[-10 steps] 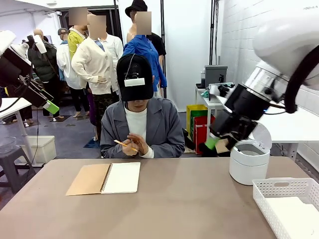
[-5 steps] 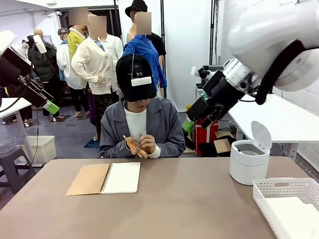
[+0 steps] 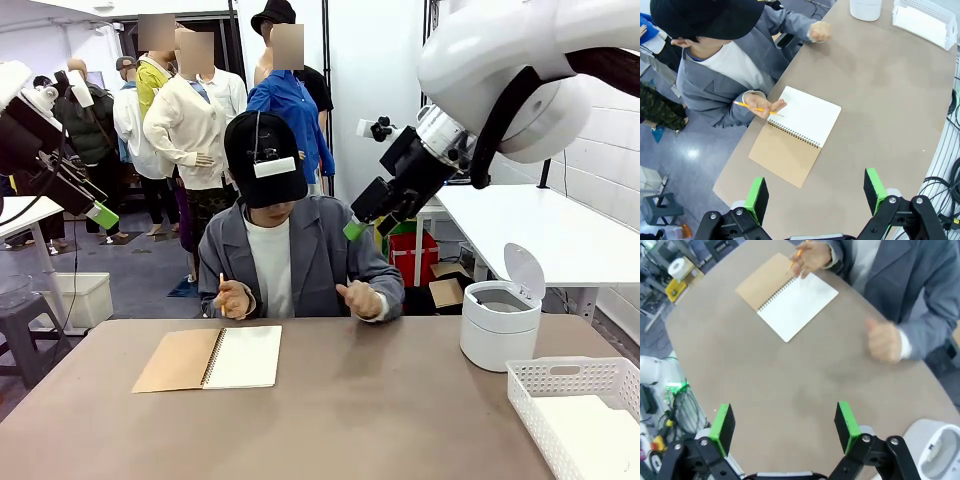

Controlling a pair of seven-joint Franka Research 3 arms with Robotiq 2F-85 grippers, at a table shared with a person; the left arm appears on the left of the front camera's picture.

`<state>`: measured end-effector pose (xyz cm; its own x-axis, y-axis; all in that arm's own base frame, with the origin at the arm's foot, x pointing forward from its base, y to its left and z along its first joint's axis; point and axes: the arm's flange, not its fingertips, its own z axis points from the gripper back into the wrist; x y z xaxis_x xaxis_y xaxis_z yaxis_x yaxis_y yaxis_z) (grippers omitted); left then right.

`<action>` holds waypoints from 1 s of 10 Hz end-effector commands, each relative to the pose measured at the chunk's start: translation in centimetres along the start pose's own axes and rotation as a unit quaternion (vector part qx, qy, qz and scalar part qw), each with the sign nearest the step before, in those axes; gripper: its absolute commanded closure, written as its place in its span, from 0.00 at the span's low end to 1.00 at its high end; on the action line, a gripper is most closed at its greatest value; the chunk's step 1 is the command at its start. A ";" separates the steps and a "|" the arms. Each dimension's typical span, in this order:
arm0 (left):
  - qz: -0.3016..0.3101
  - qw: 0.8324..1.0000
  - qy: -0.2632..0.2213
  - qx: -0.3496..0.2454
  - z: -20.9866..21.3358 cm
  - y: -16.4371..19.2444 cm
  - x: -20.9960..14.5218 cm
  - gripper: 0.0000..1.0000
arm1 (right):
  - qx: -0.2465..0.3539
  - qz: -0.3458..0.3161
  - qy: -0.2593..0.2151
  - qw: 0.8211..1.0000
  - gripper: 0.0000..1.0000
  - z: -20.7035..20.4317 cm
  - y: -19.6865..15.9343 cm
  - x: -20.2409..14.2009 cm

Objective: Sort the paper based on its condition.
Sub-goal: If a person hands you a paper, place it in the Organizing basket , and if it's crumpled, put it in the Trash can.

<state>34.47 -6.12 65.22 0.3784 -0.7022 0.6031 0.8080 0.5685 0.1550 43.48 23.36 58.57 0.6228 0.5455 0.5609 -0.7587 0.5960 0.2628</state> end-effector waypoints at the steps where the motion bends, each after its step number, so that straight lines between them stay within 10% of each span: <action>1: 0.001 1.000 0.000 -0.001 0.0 0.0 -0.1 0.00 | -0.005 0.024 -0.007 1.000 0.00 0.0 -0.2 0.9; 10: 0.001 1.000 0.000 -0.001 0.0 0.0 -0.1 0.00 | 0.000 0.010 -0.003 1.000 0.00 0.3 0.1 1.0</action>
<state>34.47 -6.12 65.22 0.3784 -0.7022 0.6031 0.8080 0.5685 0.1550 43.79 23.61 59.53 0.6030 0.5604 0.5677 -0.7755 0.5786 0.2526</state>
